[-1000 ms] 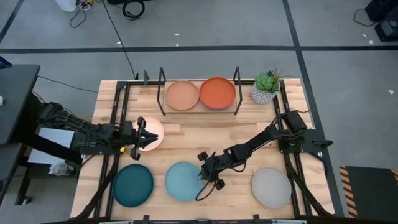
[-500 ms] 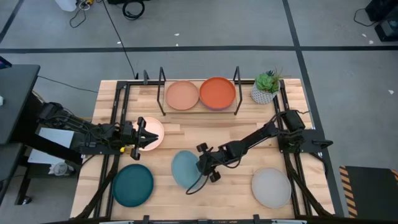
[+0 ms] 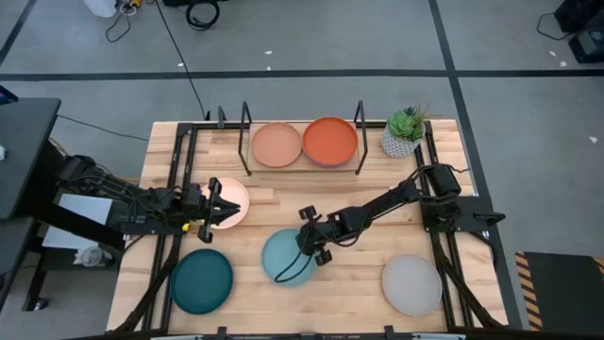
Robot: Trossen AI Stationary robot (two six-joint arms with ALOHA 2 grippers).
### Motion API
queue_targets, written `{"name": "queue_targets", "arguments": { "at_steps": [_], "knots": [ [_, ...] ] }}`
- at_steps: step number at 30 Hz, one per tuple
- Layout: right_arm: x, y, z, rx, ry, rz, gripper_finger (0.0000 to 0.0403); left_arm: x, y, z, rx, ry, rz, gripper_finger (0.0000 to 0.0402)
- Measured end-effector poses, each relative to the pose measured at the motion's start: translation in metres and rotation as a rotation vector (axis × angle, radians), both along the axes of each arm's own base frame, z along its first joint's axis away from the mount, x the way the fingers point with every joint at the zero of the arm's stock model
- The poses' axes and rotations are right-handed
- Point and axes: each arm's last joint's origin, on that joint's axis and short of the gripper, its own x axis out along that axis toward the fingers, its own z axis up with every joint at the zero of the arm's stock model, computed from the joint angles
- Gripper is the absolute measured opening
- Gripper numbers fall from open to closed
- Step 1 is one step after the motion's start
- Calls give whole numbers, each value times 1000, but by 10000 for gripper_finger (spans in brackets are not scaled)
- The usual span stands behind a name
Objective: Place and stack plates onto a shelf
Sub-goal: Stack the light blue plate on the brown plate on the shelf
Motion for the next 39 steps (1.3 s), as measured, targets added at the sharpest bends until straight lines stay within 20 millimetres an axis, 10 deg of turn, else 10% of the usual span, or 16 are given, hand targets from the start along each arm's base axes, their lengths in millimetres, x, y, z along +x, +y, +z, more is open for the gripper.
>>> {"name": "queue_targets", "arguments": {
  "at_steps": [16,25,39],
  "knots": [
    [2,-52,11,-264,12,-279,78,0,0,0,1,0,0,55],
    [12,-8,56,106,60,26,78,0,0,0,2,1,0,55],
    [-4,43,49,170,84,52,158,0,0,0,1,0,0,55]
  ]
}}
